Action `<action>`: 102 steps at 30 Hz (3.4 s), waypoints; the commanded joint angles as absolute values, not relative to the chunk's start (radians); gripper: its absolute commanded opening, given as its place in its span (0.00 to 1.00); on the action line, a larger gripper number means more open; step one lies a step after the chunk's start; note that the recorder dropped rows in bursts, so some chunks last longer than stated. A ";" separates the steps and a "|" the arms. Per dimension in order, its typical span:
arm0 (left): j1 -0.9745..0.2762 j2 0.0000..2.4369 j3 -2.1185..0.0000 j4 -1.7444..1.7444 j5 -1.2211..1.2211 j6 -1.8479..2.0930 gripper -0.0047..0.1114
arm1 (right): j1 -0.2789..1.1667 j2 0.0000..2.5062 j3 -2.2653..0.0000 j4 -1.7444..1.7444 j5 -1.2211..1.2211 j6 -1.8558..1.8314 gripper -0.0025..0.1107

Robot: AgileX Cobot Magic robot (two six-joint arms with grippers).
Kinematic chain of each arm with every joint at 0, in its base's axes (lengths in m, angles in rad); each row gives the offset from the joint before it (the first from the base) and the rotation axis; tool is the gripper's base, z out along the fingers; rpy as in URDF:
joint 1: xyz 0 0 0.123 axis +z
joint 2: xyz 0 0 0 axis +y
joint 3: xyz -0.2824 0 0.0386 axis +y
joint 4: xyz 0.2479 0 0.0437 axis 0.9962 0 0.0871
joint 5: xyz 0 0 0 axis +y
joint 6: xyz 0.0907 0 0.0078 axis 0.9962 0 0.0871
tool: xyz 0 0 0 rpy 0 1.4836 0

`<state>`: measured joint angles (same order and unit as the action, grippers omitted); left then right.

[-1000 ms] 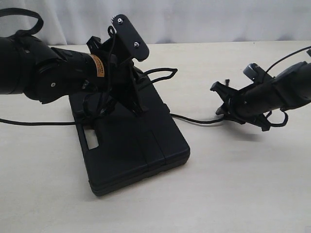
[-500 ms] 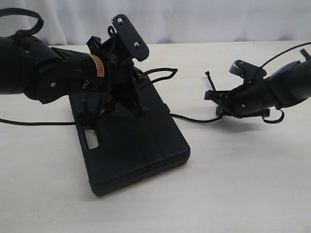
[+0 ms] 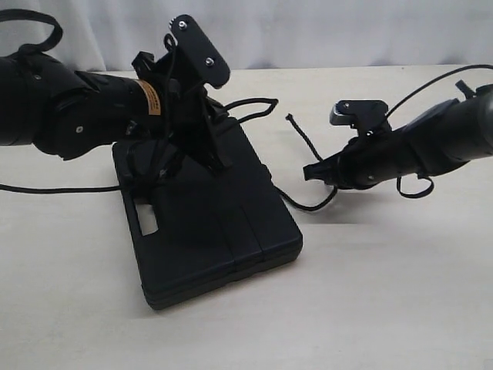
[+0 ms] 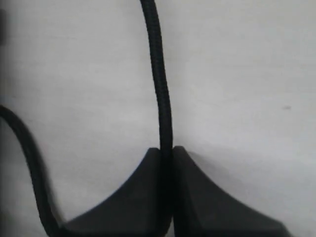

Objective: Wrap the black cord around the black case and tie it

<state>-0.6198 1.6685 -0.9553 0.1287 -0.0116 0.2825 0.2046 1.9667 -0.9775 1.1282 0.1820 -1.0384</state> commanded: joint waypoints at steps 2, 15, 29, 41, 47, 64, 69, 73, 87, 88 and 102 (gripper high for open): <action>-0.569 1.661 -0.961 0.114 -0.028 0.253 0.04 | 0.248 1.911 -0.971 1.148 0.107 -1.094 0.06; -0.564 1.746 -0.961 0.118 -0.120 0.257 0.04 | 0.353 1.868 -0.919 1.144 0.035 -1.239 0.06; -0.487 1.774 -0.961 0.118 -0.139 0.257 0.04 | 0.363 1.770 -0.797 1.134 -0.014 -1.294 0.06; -0.489 1.823 -0.961 0.118 -0.174 0.257 0.04 | 0.527 1.766 -0.797 1.132 -0.152 -1.405 0.06; -0.496 1.823 -0.961 0.128 -0.174 0.257 0.04 | 0.572 1.766 -0.797 1.129 -0.266 -1.394 0.06; -0.663 1.797 -0.961 0.234 -0.145 0.257 0.04 | 0.572 1.766 -0.801 1.126 -0.276 -1.389 0.06; -0.706 1.797 -0.961 0.261 -0.125 0.257 0.04 | 0.572 1.766 -0.801 1.089 -0.293 -1.309 0.06; -0.748 1.797 -0.961 0.359 -0.106 0.257 0.04 | 0.572 1.766 -0.801 0.987 -0.294 -1.192 0.06; -0.750 1.797 -0.961 0.366 -0.080 0.293 0.29 | 0.572 1.766 -0.801 0.971 -0.306 -1.166 0.06; -0.750 1.797 -0.961 0.366 -0.080 0.293 0.35 | 0.572 1.766 -0.801 0.971 -0.306 -1.166 0.06; -0.747 1.663 -0.961 0.352 0.014 0.368 0.54 | 0.572 1.766 -0.801 0.971 -0.306 -1.166 0.06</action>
